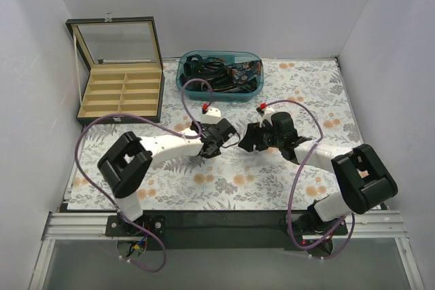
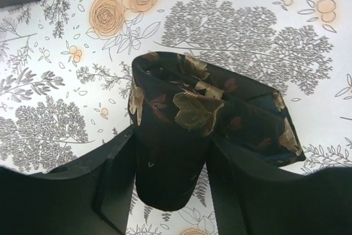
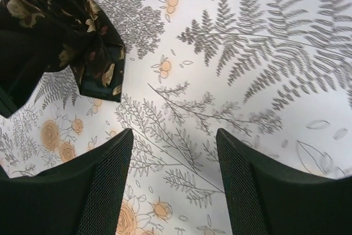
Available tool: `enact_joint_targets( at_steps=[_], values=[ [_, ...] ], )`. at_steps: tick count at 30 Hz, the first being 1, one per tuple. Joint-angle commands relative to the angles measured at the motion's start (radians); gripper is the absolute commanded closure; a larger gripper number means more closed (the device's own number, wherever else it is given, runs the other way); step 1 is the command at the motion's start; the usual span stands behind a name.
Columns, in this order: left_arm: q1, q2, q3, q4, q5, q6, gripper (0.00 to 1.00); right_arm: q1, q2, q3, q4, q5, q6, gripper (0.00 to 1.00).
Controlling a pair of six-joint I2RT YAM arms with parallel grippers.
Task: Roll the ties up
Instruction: Roll the tie
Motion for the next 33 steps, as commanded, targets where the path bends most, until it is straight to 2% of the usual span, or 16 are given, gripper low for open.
enact_joint_targets(
  at_steps=[1, 6, 13, 24, 33],
  values=[
    [-0.068, 0.083, 0.097, -0.129, -0.122, -0.023, 0.54, -0.041, -0.061, -0.041, 0.001, 0.041, -0.015, 0.41],
    [-0.134, 0.151, 0.157, -0.195, -0.108, -0.029, 0.42, -0.081, -0.104, -0.068, -0.002, 0.033, -0.017, 0.41],
    [-0.172, 0.156, 0.209, -0.188, 0.045, 0.001, 0.32, -0.123, -0.129, -0.090, -0.002, 0.021, -0.027, 0.41],
    [-0.177, 0.159, 0.267, -0.154, 0.145, 0.041, 0.27, -0.134, -0.138, -0.081, -0.002, -0.036, -0.084, 0.40],
    [-0.177, 0.163, 0.289, -0.185, 0.116, 0.032, 0.27, -0.132, -0.146, -0.065, -0.007, -0.065, -0.130, 0.39]
  ],
)
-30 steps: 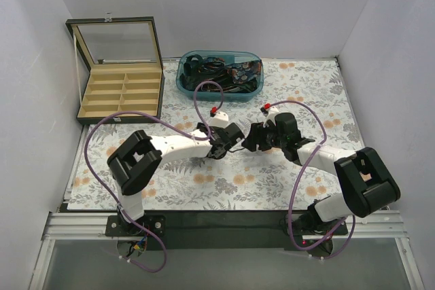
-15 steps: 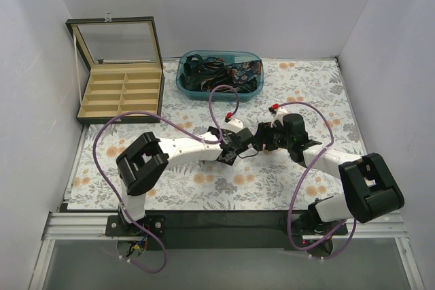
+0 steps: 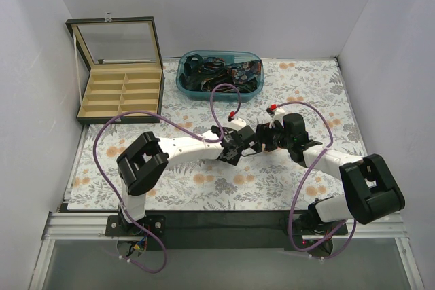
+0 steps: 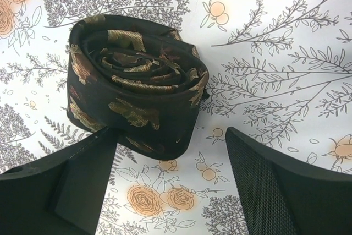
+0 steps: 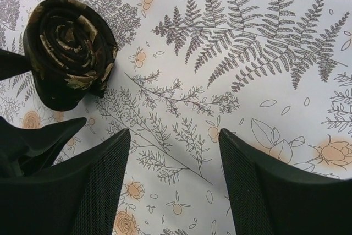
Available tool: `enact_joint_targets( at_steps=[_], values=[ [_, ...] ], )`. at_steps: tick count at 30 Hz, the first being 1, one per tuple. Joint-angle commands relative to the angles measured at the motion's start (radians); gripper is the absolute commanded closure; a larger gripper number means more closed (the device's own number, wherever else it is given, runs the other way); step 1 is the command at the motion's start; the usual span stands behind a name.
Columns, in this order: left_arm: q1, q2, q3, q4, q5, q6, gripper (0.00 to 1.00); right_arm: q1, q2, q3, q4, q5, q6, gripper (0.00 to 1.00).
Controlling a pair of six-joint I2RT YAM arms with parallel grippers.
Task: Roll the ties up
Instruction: Roll the tie
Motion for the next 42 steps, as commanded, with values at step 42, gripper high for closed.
enact_joint_targets(
  at_steps=[42],
  values=[
    [0.790, -0.518, -0.476, 0.329, 0.641, 0.127, 0.02, 0.482, 0.410, 0.587, -0.280, 0.217, -0.399, 0.02]
  ],
)
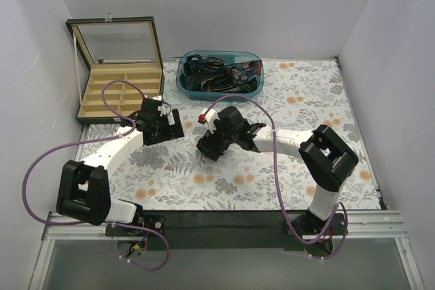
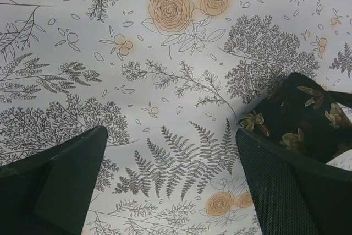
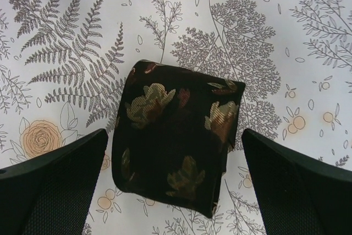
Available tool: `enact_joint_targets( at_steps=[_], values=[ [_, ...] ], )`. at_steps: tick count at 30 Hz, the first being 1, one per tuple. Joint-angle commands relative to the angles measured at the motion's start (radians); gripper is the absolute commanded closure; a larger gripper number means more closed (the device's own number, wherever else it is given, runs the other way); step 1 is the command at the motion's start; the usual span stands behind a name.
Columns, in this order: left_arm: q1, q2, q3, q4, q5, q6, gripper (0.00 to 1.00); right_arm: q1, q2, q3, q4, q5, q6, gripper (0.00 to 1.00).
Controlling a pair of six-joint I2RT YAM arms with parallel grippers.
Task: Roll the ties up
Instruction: Roll the tie
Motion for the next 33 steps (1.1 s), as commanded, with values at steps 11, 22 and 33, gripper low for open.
enact_joint_targets(
  at_steps=[11, 22, 33],
  values=[
    [0.027, 0.008, -0.011, 0.035, 0.049, 0.017, 0.04, 0.064, 0.144, 0.113, -0.050, 0.087, -0.047, 0.12],
    [0.028, 0.021, -0.014, 0.037, 0.080, 0.017, 0.07, 0.076, 0.168, 0.104, -0.048, 0.048, -0.074, 0.64],
    [0.030, 0.033, -0.024, 0.060, 0.236, 0.022, 0.06, 0.075, 0.159, 0.101, -0.048, -0.073, -0.097, 0.53]
  ],
)
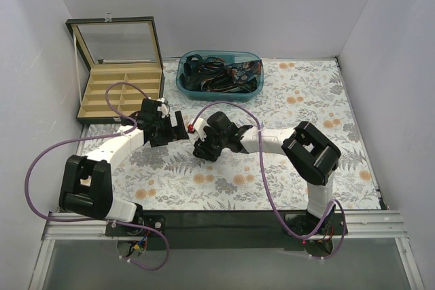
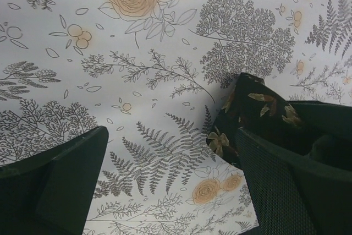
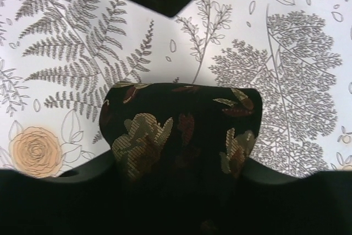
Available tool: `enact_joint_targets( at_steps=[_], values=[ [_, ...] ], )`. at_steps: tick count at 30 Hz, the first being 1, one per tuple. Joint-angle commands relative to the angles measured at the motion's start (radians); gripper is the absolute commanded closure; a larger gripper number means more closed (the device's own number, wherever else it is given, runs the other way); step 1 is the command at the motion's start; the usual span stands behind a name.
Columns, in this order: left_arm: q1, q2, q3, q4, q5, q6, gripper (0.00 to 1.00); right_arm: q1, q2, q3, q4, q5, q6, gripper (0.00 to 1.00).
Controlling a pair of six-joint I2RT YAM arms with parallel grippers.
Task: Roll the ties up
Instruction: Roll the tie
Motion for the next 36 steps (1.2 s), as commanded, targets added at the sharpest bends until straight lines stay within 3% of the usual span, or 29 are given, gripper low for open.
enact_joint_targets(
  at_steps=[1, 7, 14, 19, 24, 25, 31, 35, 36],
  values=[
    [0.003, -0.013, -0.014, 0.024, 0.083, 0.006, 0.06, 0.007, 0.001, 0.003, -0.015, -0.077, -0.017, 0.50],
    [0.003, -0.073, -0.080, 0.097, 0.163, -0.048, 0.06, 0.008, -0.079, -0.002, -0.015, -0.087, -0.015, 0.30],
    [0.004, -0.100, -0.123, 0.168, 0.229, -0.117, 0.06, -0.010, -0.198, -0.006, -0.016, -0.081, 0.003, 0.20],
    [0.001, -0.120, -0.169, 0.189, 0.266, -0.166, 0.08, -0.038, -0.231, -0.022, -0.019, -0.153, 0.033, 0.20],
    [0.003, -0.238, -0.233, 0.188, 0.217, -0.240, 0.19, -0.093, -0.243, -0.023, -0.018, -0.185, 0.115, 0.25],
    [0.003, -0.258, -0.246, 0.189, 0.209, -0.248, 0.32, -0.103, -0.245, -0.023, -0.018, -0.203, 0.132, 0.26],
    [-0.054, -0.344, -0.338, 0.186, 0.199, -0.320, 0.60, -0.199, -0.223, 0.013, -0.024, -0.229, 0.156, 0.40],
    [-0.163, -0.311, -0.355, 0.197, 0.153, -0.399, 0.61, -0.223, -0.165, 0.052, -0.039, -0.214, 0.127, 0.64],
    [-0.190, -0.298, -0.353, 0.208, 0.144, -0.415, 0.61, -0.225, -0.151, 0.070, -0.042, -0.216, 0.110, 0.66]
  ],
)
